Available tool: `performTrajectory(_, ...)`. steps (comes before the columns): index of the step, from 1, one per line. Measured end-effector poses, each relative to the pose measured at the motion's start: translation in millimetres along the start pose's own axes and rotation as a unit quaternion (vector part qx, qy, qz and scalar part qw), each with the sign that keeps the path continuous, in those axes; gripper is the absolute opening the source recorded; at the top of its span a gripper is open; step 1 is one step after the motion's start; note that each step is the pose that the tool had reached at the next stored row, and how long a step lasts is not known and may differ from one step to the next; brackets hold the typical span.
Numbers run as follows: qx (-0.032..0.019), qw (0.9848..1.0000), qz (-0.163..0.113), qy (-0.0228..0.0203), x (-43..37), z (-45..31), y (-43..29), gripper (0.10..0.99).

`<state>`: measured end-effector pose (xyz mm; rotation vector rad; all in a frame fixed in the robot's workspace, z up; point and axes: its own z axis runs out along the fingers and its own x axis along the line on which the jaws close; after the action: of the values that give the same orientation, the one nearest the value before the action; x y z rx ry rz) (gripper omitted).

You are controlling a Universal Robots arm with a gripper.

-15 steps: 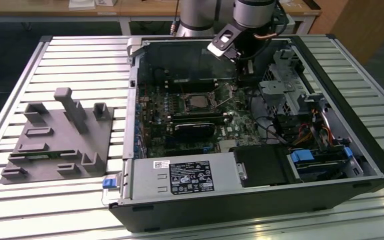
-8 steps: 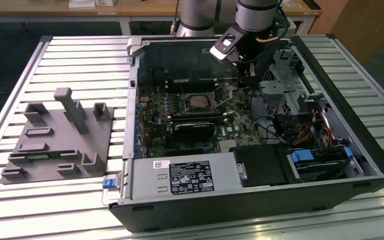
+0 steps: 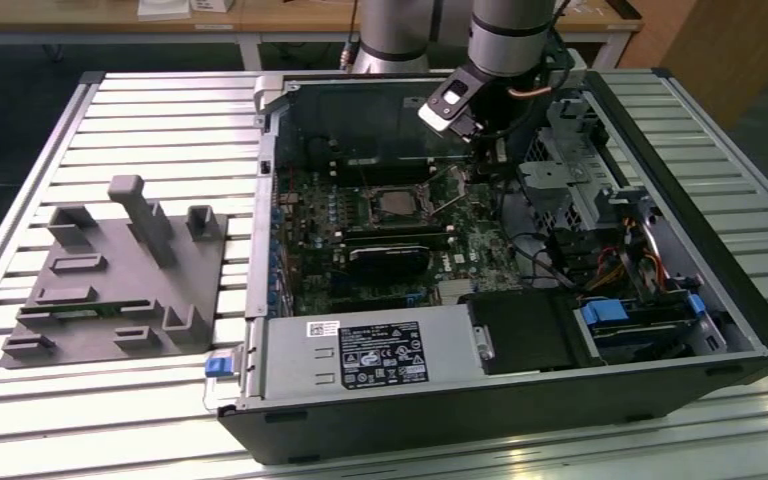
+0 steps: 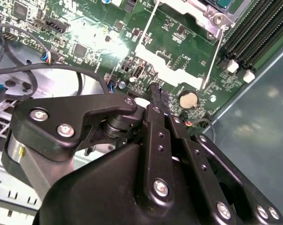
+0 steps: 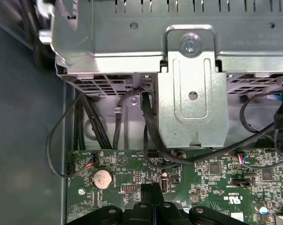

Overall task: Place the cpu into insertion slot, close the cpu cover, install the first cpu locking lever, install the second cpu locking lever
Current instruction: 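Close the cpu cover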

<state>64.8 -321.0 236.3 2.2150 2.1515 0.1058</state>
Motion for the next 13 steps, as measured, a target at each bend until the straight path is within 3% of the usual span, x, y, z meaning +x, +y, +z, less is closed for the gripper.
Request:
performTrajectory(8, 0.0014, 1.0000, -0.001, -0.0001, -0.1, 3.1, -0.3, 0.106)
performTrajectory(10, 0.0103, 0.9999, -0.001, -0.0004, 0.0, 3.6, -0.1, 0.106)
performTrajectory(13, 0.0339, 0.9994, 0.000, -0.0021, 0.0, 4.1, 0.3, 0.106)
